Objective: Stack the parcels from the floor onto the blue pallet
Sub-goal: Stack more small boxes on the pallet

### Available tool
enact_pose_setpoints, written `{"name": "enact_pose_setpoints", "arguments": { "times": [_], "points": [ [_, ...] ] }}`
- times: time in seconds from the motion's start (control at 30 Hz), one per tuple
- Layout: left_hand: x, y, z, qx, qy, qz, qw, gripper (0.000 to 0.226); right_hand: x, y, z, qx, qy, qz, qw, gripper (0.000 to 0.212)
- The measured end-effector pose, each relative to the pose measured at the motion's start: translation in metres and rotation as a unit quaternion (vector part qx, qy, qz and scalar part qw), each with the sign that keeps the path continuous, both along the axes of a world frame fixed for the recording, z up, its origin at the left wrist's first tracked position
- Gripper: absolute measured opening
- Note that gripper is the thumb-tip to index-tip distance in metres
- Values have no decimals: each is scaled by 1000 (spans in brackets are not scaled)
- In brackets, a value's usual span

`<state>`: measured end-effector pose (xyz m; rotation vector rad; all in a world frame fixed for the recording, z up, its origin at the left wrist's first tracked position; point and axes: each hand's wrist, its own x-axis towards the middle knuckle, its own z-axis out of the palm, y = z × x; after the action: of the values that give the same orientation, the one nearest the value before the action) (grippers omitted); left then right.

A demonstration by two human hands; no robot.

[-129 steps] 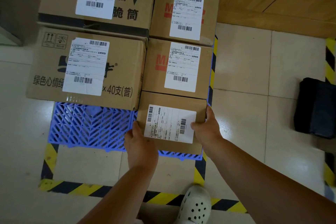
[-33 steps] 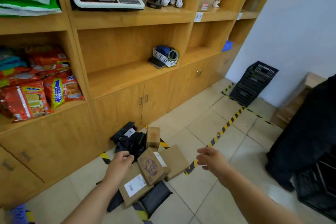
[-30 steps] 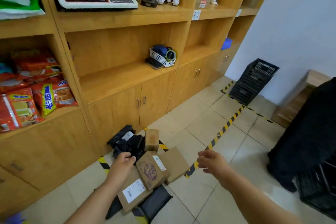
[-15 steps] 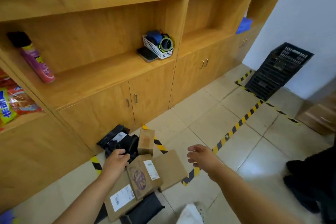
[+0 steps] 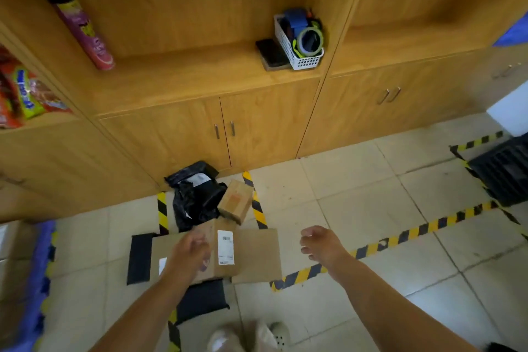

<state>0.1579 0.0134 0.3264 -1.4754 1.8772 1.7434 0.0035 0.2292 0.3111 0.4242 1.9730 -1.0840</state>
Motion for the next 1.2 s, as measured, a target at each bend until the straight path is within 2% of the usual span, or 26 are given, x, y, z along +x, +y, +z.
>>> {"name": "enact_pose_setpoints", "arguments": {
  "times": [0.1, 0.23, 0.4, 0.47, 0.57, 0.77, 0.83, 0.93, 1.0, 1.13, 1.2],
  "points": [
    [-4, -8, -12, -19, -18, 61, 998, 34, -17, -16, -13, -4, -22, 36, 999, 14],
    [-14, -28, -29, -2, -45, 114, 992, 31, -40, -38, -22, -9, -17, 87, 996, 11],
    [-40, -54, -57, 24, -57, 95, 994, 36, -63, -65, -29, -6, -9, 100, 995, 9],
    [-55, -65, -69, 34, -56, 83, 994, 45, -73, -77, -40, -16, -8, 102, 995, 12],
    [-75, -78, -92, 21, -73, 70, 995, 50, -88, -94, -62, -19, -8, 105, 994, 9],
    [-117, -95, -156, -30, -117, 16, 993, 54, -126, -124, -138, 11, -23, 150, 988, 20],
    [-133, -100, -182, -42, -123, 11, 991, 56, -142, -131, -170, 31, -29, 191, 981, 20],
    [-157, -105, -226, -46, -130, 17, 990, 57, -165, -141, -227, 41, -51, 232, 970, 8],
    [-171, -108, -257, -52, -141, 11, 989, 59, -181, -147, -267, 54, -56, 251, 965, 14],
    [-196, -112, -324, -97, -174, -95, 975, 65, -204, -163, -340, 59, -68, 288, 953, 14],
    [-210, -113, -357, -137, -205, -163, 955, 63, -210, -167, -370, 65, -68, 302, 949, 24]
  ]
}}
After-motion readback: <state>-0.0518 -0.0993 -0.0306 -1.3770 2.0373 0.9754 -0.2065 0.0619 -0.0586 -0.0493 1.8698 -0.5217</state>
